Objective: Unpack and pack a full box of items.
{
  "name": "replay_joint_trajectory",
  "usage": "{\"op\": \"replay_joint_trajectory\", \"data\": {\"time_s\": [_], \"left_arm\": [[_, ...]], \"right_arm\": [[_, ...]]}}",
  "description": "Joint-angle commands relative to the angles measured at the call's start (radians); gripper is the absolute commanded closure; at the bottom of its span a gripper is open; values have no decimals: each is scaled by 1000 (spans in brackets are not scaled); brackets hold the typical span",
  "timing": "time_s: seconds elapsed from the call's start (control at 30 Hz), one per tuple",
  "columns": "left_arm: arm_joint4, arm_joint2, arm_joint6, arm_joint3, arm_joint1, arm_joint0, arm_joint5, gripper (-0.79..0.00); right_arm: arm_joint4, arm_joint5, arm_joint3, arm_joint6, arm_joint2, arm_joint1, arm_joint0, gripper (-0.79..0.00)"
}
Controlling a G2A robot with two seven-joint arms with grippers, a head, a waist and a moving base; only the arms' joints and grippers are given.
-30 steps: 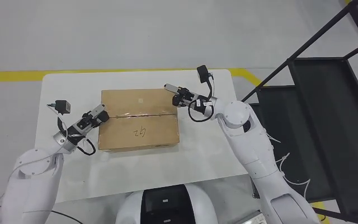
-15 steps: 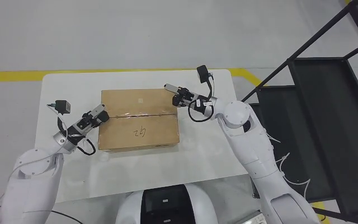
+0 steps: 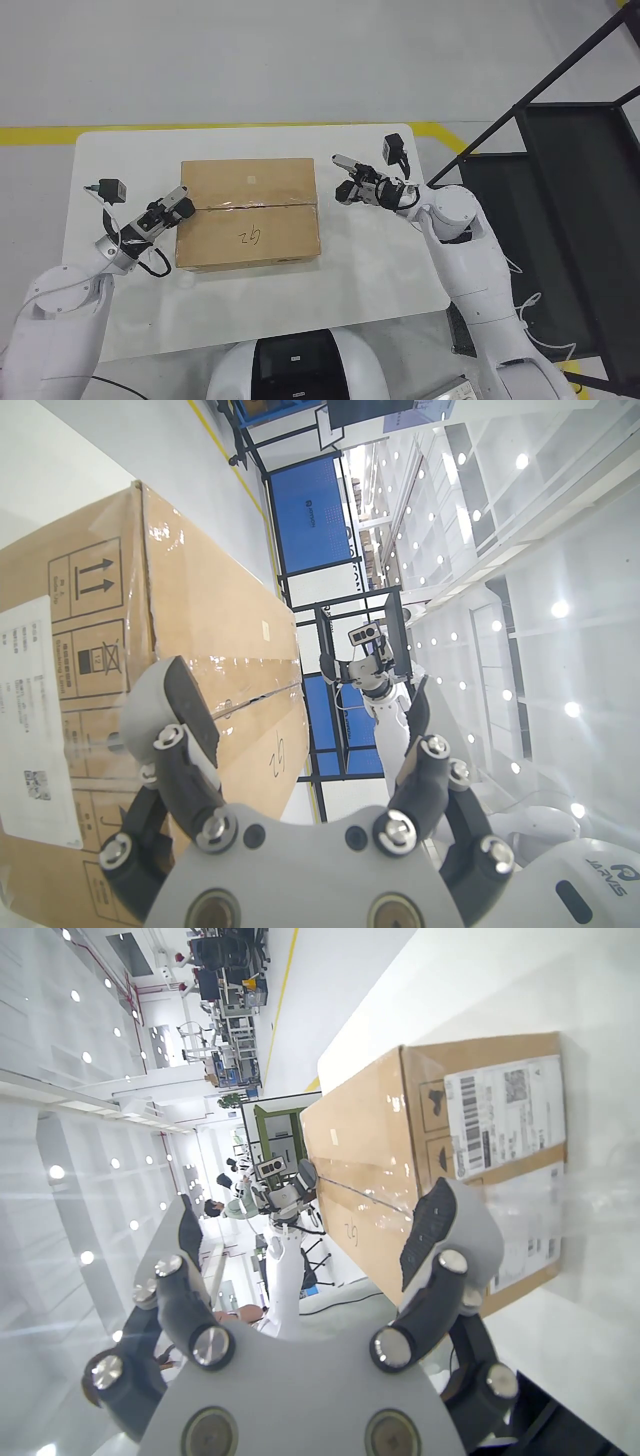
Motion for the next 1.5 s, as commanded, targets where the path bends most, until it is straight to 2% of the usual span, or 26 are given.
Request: {"op": "replay_joint_trajectory", "data": {"time_s": [0.0,0.07,0.2,0.37,0.73,1.1,1.33,1.47], "left_arm": [[0,0,0,0,0,0,0,-785],[0,0,0,0,0,0,0,-785],[0,0,0,0,0,0,0,-785],[0,0,0,0,0,0,0,-785],[0,0,0,0,0,0,0,-785],[0,0,0,0,0,0,0,-785],[0,0,0,0,0,0,0,-785],[0,0,0,0,0,0,0,-785]], "right_arm": [[9,28,-3,71,-7,6,-22,-785],[19,37,10,108,-21,8,-35,-785],[30,30,69,61,-58,5,-33,-785],[54,20,188,58,-98,1,-9,-785],[224,-144,378,6,-151,-26,88,-785],[323,-336,347,104,-142,-25,76,-785],[310,-352,285,147,-179,-25,64,-785],[283,-357,287,121,-216,-30,88,-785]]}}
